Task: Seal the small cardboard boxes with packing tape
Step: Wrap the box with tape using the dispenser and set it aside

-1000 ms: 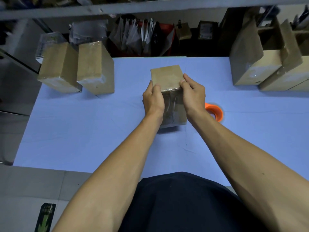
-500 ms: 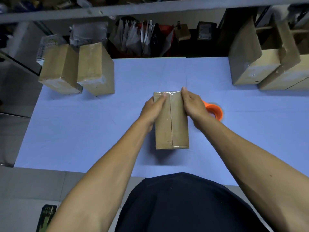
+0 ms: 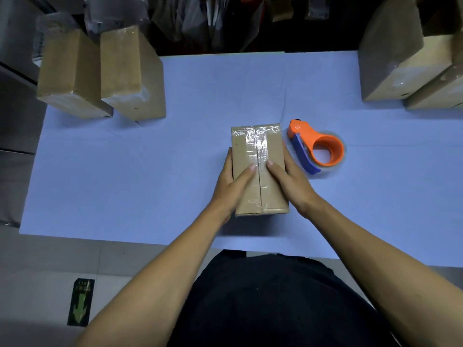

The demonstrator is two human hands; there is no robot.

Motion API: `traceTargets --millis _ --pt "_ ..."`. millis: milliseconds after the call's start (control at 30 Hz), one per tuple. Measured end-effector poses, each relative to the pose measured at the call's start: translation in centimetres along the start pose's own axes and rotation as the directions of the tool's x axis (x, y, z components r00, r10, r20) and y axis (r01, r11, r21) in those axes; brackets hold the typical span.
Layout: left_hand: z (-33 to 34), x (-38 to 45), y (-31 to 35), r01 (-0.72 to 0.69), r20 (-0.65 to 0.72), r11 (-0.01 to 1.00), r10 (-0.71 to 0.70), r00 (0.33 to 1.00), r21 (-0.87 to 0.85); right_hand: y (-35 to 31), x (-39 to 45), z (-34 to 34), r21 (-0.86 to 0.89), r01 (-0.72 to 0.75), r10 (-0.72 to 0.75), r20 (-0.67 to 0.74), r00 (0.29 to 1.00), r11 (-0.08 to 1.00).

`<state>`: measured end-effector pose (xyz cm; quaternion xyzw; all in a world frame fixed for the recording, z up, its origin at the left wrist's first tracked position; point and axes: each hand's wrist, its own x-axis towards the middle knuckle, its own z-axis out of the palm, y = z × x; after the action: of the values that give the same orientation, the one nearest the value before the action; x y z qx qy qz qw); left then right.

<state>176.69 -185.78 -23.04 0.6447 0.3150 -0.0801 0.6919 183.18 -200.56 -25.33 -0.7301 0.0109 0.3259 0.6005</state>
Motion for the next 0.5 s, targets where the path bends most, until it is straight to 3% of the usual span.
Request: traceTargets --millis 267,500 --pt "-0.4 1.7 0.2 -0.030 -0.023 0.999 0.030 0.999 0.017 0.0 1.8 1.2 0.027 -0.019 0.020 -0.041 0.999 0.999" --pt "-5.4 7.3 3.7 -0.070 -0.072 0.997 0.072 0.995 0.019 -4.2 8.6 5.1 -0.008 -0.018 0.018 0.023 1.000 1.000"
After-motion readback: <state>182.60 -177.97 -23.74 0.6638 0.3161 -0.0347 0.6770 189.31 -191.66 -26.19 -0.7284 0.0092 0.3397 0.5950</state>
